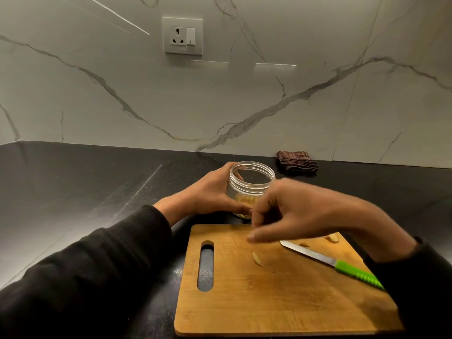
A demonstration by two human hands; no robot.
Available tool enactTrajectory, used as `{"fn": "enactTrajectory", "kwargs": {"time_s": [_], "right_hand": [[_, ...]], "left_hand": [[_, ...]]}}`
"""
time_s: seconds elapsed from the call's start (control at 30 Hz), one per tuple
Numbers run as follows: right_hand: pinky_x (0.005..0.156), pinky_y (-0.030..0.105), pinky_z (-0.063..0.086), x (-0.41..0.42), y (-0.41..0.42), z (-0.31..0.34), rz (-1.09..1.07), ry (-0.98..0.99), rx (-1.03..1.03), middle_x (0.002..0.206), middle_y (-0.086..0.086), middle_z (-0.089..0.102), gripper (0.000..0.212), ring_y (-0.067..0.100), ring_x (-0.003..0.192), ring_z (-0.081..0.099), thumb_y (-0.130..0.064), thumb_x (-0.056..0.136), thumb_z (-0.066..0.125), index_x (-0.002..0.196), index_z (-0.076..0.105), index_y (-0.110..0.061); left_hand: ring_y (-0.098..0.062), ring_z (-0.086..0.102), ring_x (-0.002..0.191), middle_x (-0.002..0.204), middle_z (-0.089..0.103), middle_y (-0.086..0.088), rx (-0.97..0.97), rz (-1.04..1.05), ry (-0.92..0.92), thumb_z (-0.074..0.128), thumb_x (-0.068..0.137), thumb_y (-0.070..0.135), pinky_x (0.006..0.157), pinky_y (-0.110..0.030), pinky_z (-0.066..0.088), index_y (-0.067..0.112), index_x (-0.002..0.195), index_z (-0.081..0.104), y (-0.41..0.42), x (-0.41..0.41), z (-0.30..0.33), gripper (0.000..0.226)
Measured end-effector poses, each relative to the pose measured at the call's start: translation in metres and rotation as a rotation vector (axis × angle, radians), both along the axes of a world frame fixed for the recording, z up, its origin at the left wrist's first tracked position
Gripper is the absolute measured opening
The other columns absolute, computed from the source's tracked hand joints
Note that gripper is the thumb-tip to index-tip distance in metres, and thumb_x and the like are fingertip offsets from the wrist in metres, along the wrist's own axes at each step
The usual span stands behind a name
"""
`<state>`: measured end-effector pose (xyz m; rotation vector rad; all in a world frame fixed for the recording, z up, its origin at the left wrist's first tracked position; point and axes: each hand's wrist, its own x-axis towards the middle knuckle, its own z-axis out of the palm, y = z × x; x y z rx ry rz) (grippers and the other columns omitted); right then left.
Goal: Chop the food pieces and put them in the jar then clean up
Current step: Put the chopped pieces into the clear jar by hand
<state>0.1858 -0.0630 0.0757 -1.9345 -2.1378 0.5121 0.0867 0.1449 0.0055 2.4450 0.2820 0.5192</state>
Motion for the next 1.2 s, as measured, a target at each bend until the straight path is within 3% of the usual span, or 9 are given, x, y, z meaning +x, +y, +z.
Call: {"fn": "enactTrajectory", "kwargs": {"time_s": [0.17, 0.33, 0.47, 0.63, 0.8, 0.93, 1.07, 1.13, 1.2], "right_hand": [[0.065, 0.014, 0.049, -0.008, 0.001, -0.008, 0.020, -0.050, -0.146, 0.083, -0.008, 0.069, 0.027, 0.002, 0.077, 0.064, -0.041, 0.083, 0.080, 0.093, 0.074, -0.017], [0.081, 0.023, 0.056, -0.006, 0.002, -0.010, 0.033, -0.063, -0.146, 0.094, -0.008, 0.070, 0.015, 0.004, 0.088, 0.065, -0.030, 0.090, 0.075, 0.101, 0.073, -0.020], [0.079, 0.021, 0.056, -0.005, 0.004, -0.011, 0.035, -0.064, -0.141, 0.093, -0.008, 0.071, 0.009, 0.005, 0.087, 0.067, -0.021, 0.091, 0.073, 0.099, 0.074, -0.018], [0.072, 0.017, 0.055, 0.000, 0.008, -0.010, -0.035, 0.042, 0.402, 0.084, -0.010, 0.070, 0.004, 0.004, 0.081, 0.067, -0.018, 0.087, 0.076, 0.091, 0.075, -0.016], [0.072, 0.017, 0.056, 0.013, 0.014, -0.018, -0.234, -0.004, 0.954, 0.082, -0.007, 0.070, 0.008, 0.003, 0.076, 0.067, -0.013, 0.089, 0.075, 0.096, 0.074, -0.016], [0.077, 0.020, 0.058, 0.027, 0.020, -0.024, -0.311, -0.086, 0.894, 0.094, -0.001, 0.077, 0.017, 0.004, 0.081, 0.068, -0.013, 0.091, 0.073, 0.107, 0.078, -0.014], [0.074, 0.005, 0.048, 0.036, 0.020, -0.022, -0.436, -0.057, 0.926, 0.103, 0.000, 0.076, 0.019, 0.001, 0.084, 0.065, -0.013, 0.097, 0.066, 0.114, 0.075, -0.013], [0.066, 0.004, 0.044, 0.043, 0.018, -0.018, -0.553, -0.051, 0.853, 0.100, 0.000, 0.073, 0.023, -0.001, 0.077, 0.060, -0.019, 0.101, 0.059, 0.119, 0.072, -0.014], [0.073, 0.011, 0.046, 0.054, 0.018, -0.016, -0.666, -0.072, 0.677, 0.112, 0.003, 0.070, 0.033, 0.003, 0.086, 0.060, -0.031, 0.102, 0.056, 0.131, 0.064, -0.017]], "left_hand": [[0.008, 0.049, 0.116, 0.122, 0.050, 0.027, 0.003, -0.004, 0.001, 0.090, 0.065, 0.043, 0.100, -0.017, 0.040, 0.028, 0.145, 0.033, -0.001, 0.000, 0.001, 0.100], [0.005, 0.051, 0.117, 0.126, 0.051, 0.022, 0.009, -0.005, -0.003, 0.091, 0.066, 0.041, 0.101, -0.018, 0.040, 0.025, 0.147, 0.034, -0.002, -0.001, 0.001, 0.100], [0.007, 0.052, 0.115, 0.122, 0.052, 0.024, 0.005, -0.005, -0.008, 0.091, 0.067, 0.039, 0.099, -0.017, 0.042, 0.025, 0.146, 0.034, -0.003, -0.001, 0.002, 0.098], [0.002, 0.056, 0.115, 0.126, 0.058, 0.014, -0.003, -0.014, -0.016, 0.092, 0.067, 0.037, 0.097, -0.022, 0.048, 0.026, 0.144, 0.037, -0.002, -0.002, 0.003, 0.095], [0.020, 0.050, 0.107, 0.118, 0.054, 0.025, -0.022, -0.011, 0.004, 0.091, 0.066, 0.039, 0.086, -0.005, 0.043, 0.029, 0.144, 0.034, -0.003, -0.003, 0.004, 0.097], [0.024, 0.047, 0.104, 0.114, 0.050, 0.029, -0.012, -0.002, 0.010, 0.090, 0.066, 0.040, 0.081, 0.001, 0.040, 0.030, 0.143, 0.034, -0.005, -0.003, 0.005, 0.096], [0.017, 0.047, 0.107, 0.115, 0.048, 0.030, -0.027, 0.008, 0.017, 0.090, 0.066, 0.041, 0.086, -0.004, 0.038, 0.030, 0.144, 0.033, -0.006, -0.002, 0.005, 0.098], [0.016, 0.047, 0.107, 0.114, 0.048, 0.030, -0.029, 0.012, 0.024, 0.090, 0.066, 0.041, 0.086, -0.005, 0.037, 0.029, 0.145, 0.032, -0.005, -0.003, 0.005, 0.098], [0.017, 0.047, 0.107, 0.114, 0.048, 0.030, -0.028, 0.016, 0.025, 0.090, 0.066, 0.042, 0.085, -0.004, 0.038, 0.030, 0.145, 0.033, -0.005, -0.003, 0.004, 0.098]]}}
